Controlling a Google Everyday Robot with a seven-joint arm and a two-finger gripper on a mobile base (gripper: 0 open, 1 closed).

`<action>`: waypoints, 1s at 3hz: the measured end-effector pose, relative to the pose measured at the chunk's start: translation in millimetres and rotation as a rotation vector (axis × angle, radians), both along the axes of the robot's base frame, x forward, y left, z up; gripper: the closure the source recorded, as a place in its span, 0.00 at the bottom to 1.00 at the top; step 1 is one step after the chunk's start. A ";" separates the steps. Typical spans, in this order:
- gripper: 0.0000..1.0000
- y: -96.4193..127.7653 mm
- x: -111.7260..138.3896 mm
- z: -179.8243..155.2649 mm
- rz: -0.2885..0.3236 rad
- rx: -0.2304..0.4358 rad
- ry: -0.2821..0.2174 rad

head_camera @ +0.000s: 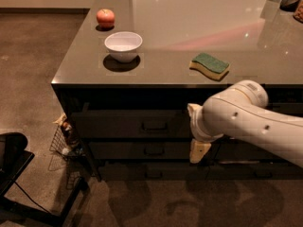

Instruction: Open top drawer

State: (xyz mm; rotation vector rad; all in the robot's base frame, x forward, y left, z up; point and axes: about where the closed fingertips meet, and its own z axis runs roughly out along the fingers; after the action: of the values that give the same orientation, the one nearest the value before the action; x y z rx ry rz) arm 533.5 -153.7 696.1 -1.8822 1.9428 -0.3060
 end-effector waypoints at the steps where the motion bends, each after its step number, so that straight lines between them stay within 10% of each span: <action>1: 0.00 -10.1 21.6 -12.7 0.021 -0.058 0.022; 3: 0.16 -19.7 54.6 -41.6 0.039 -0.108 0.089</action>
Offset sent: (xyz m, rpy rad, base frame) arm 0.0700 -0.0290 -0.0416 -0.1219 0.0847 0.0458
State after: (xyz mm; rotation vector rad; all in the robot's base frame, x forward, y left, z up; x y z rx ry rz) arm 588.2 -173.4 654.5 -2.0317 1.9806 -0.3269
